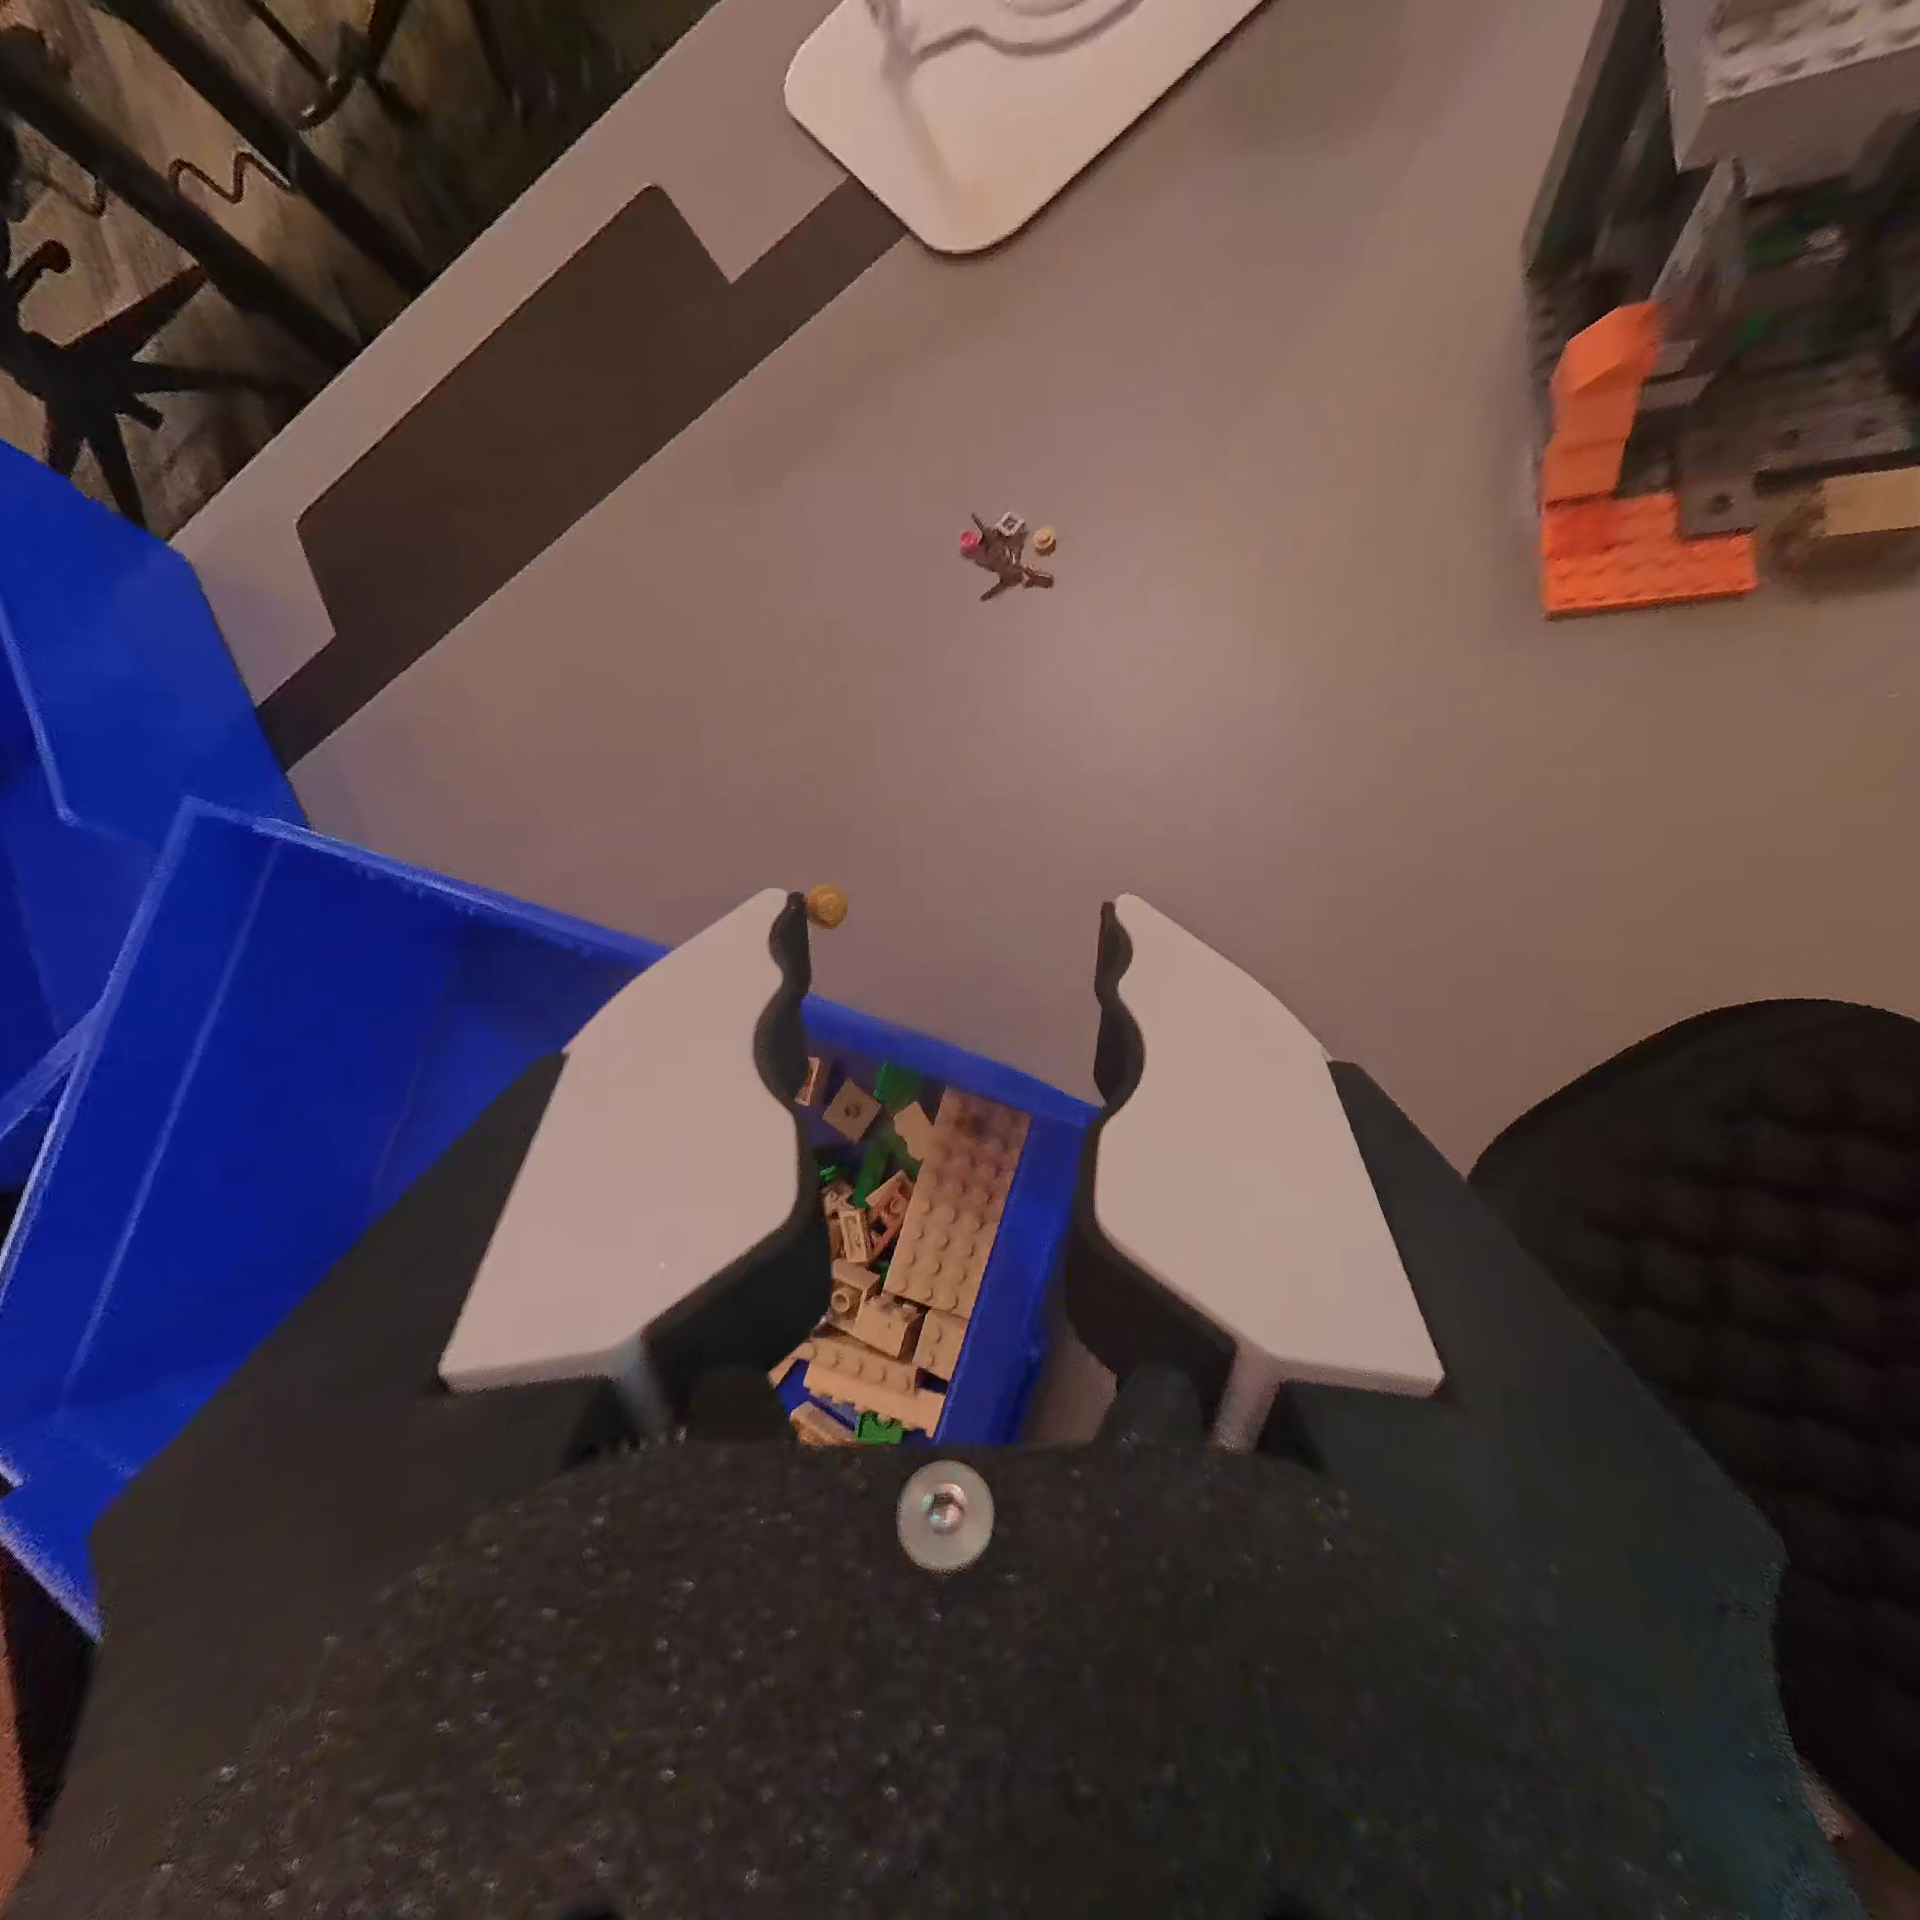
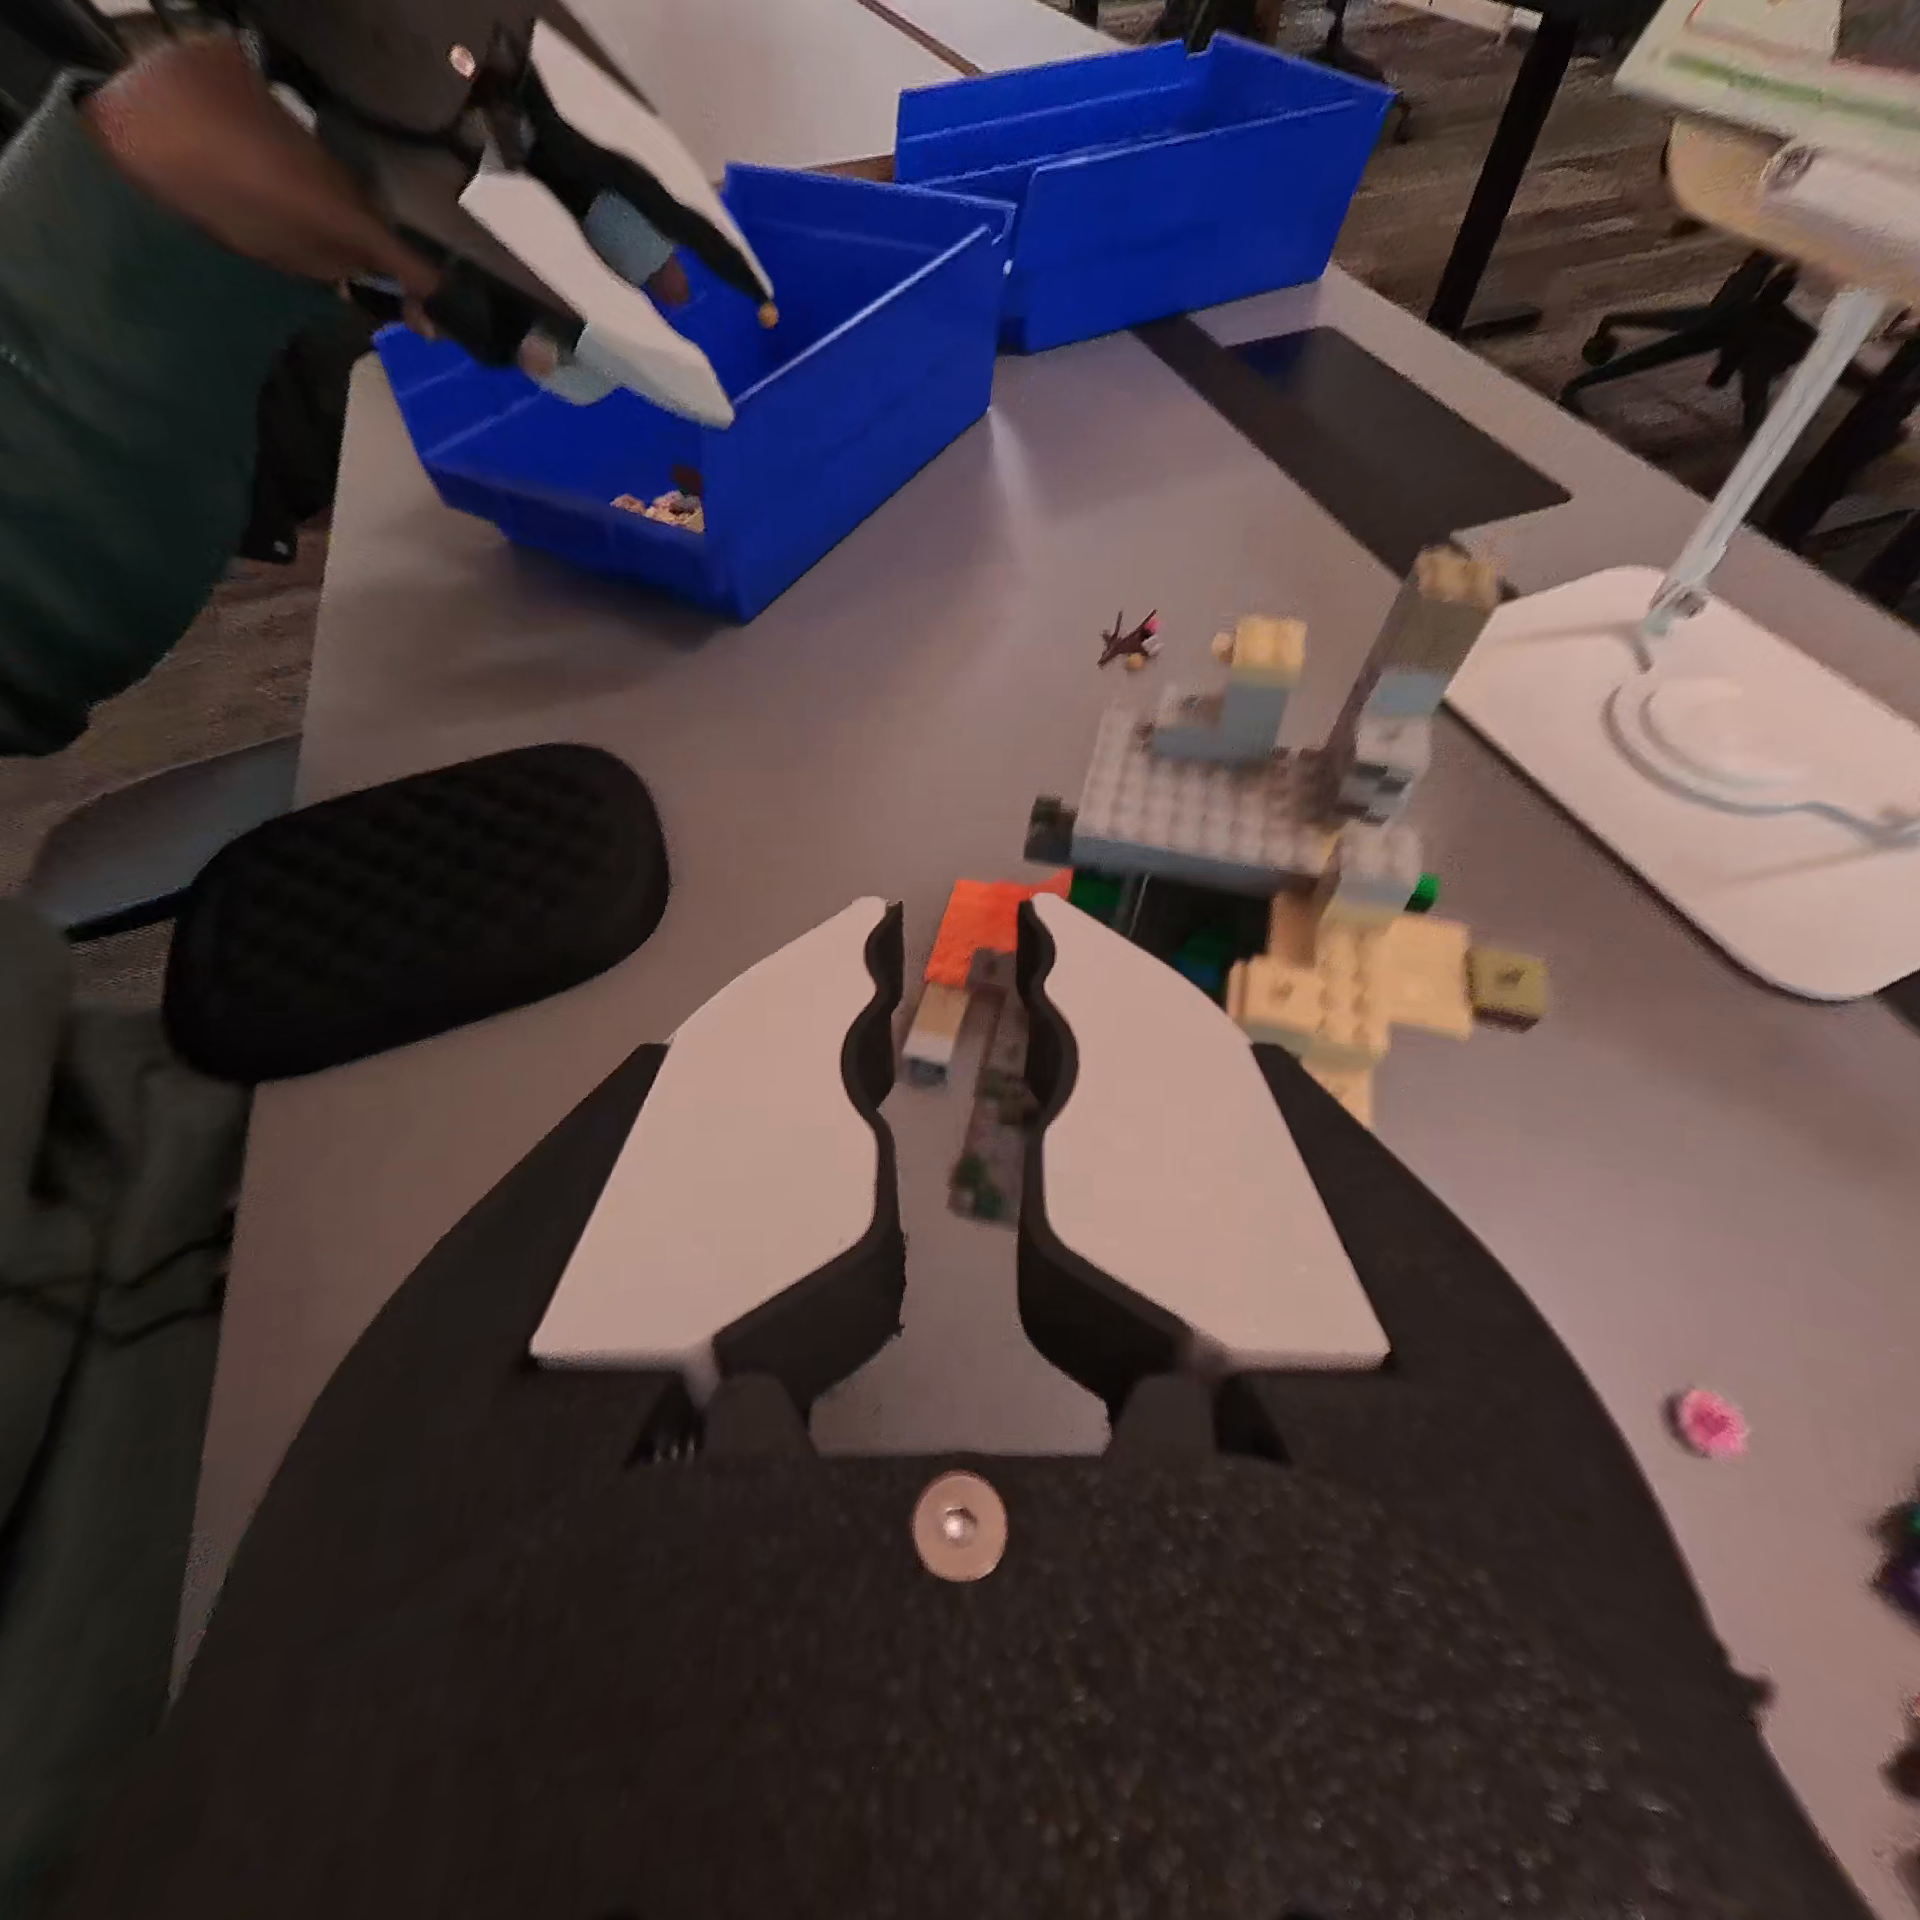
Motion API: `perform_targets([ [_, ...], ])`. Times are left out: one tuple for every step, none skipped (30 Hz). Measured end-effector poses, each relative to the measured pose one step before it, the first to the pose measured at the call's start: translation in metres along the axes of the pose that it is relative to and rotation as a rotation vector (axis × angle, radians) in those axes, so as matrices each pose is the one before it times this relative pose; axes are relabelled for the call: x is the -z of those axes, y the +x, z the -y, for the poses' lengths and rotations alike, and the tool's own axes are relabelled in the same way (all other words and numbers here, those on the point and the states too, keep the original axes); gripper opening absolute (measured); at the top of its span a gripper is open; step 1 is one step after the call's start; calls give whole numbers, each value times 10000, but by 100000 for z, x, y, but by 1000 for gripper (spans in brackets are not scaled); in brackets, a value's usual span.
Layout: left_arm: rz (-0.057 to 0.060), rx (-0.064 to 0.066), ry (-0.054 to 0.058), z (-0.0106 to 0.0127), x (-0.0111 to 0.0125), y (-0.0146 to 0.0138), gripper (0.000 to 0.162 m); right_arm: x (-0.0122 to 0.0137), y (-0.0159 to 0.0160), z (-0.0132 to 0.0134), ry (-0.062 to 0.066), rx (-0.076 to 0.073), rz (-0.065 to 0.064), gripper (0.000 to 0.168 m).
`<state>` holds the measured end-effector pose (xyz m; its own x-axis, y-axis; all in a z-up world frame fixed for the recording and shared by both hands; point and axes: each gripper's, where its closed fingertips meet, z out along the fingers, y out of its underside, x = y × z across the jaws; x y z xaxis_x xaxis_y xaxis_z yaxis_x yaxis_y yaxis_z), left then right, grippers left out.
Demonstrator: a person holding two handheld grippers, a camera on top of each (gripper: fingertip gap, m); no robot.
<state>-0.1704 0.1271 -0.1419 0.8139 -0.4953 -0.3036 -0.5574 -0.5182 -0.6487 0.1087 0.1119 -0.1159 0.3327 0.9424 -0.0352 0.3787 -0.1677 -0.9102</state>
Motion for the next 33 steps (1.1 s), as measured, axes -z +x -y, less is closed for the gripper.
perform_targets([
  [35, 62, 130, -82, -7, -182, 52, -400, 431, 851, -26, 87, -14, 20],
  [15, 90, 115, -185, 59, -203, 52, -375, 311, 738, -1, 80, -14, 20],
  [-6, 106, 126, -244, 136, -222, 52, -339, 156, 603, -5, 64, 10, 20],
  [37, 85, 113, -315, 213, -329, 52, -315, 13, 445, -19, 49, 29, 20],
  [118, 56, 84, -387, 272, -511, 51, -288, -59, 283, -26, 53, 23, 21],
  [151, 27, 72, -426, 316, -604, 51, -281, -102, 120, -43, 61, 12, 21],
  [121, -44, 149, -321, 352, -556, 51, -269, -132, -33, -62, 53, 5, 21],
  [106, -41, 127, -347, 372, -475, 51, -257, -161, -138, -64, 31, 13, 21],
  [78, 3, 0, -489, 322, -391, 52, -236, -189, -186, -59, 3, 31, 21],
  [73, 27, -90, -590, 252, -370, 52, -209, -189, -213, -52, -18, 31, 21],
  [71, 35, -165, -650, 143, -366, 53, -179, -164, -207, -42, -20, 21, 21],
  [43, 22, -128, -555, 53, -283, 55, -137, -131, -168, -37, -12, 15, 21],
  [9, -7, -65, -402, 0, -173, 55, -110, -83, -131, -31, -4, -5, 21],
  [53, -60, 81, -94, 20, -110, 54, -65, 6, -65, -21, 9, -45, 21],
  [111, -95, 299, 290, 122, -44, 50, -31, 78, -21, -16, 22, -82, 21],
  [-50, -85, 325, 477, 192, 321, 44, 0, 155, -2, -15, 20, -114, 21],
  [-135, -100, 477, 836, 263, 580, 37, 15, 239, 37, -12, 15, -132, 21],
  [-187, -99, 603, 1125, 244, 798, 31, 11, 336, 50, -23, 19, -153, 20],
  [-230, -95, 580, 1232, 146, 955, 26, -3, 522, 39, -65, 34, -230, 20],
  [-244, -82, 614, 1340, 18, 1051, 22, -28, 769, 26, -103, 80, -333, 21],
  [-320, -36, 546, 1299, -195, 1202, 20, -65, 930, 72, -91, 97, -385, 21],
  [-311, 33, 461, 1217, -403, 1192, 21, -116, 983, 145, -49, 43, -351, 23],
  [-274, 64, 472, 1195, -633, 1137, 21, -199, 967, 213, -23, -43, -264, 24],
  [-291, 113, 496, 1176, -846, 1152, 22, -303, 876, 253, -16, -128, -159, 25],
  [-356, 156, 392, 986, -1059, 1224, 25, -382, 773, 267, -34, -170, -75, 27],
  [-350, 150, 258, 757, -1236, 1185, 28, -446, 776, 274, -53, -178, -85, 30],
  [-220, 48, 231, 653, -1329, 935, 30, -506, 749, 278, -67, -164, -95, 35],
  [-85, -72, 183, 497, -1398, 614, 31, -566, 624, 237, -95, -140, -32, 38],
  [-95, -78, 28, 227, -1423, 506, 33, -620, 471, 186, -121, -135, 37, 39],
  [-188, 15, -66, 103, -1406, 493, 36, -666, 265, 96, -156, -122, 125, 40],
  [-237, 143, -58, 90, -1343, 415, 37, -682, 142, -59, -223, -86, 150, 40],
  [-261, 231, -59, 70, -1234, 329, 38, -658, 191, -249, -303, 15, 58, 39],
  [-216, 231, -50, 51, -1151, 196, 40, -551, 268, -469, -402, 160, -47, 33],
])
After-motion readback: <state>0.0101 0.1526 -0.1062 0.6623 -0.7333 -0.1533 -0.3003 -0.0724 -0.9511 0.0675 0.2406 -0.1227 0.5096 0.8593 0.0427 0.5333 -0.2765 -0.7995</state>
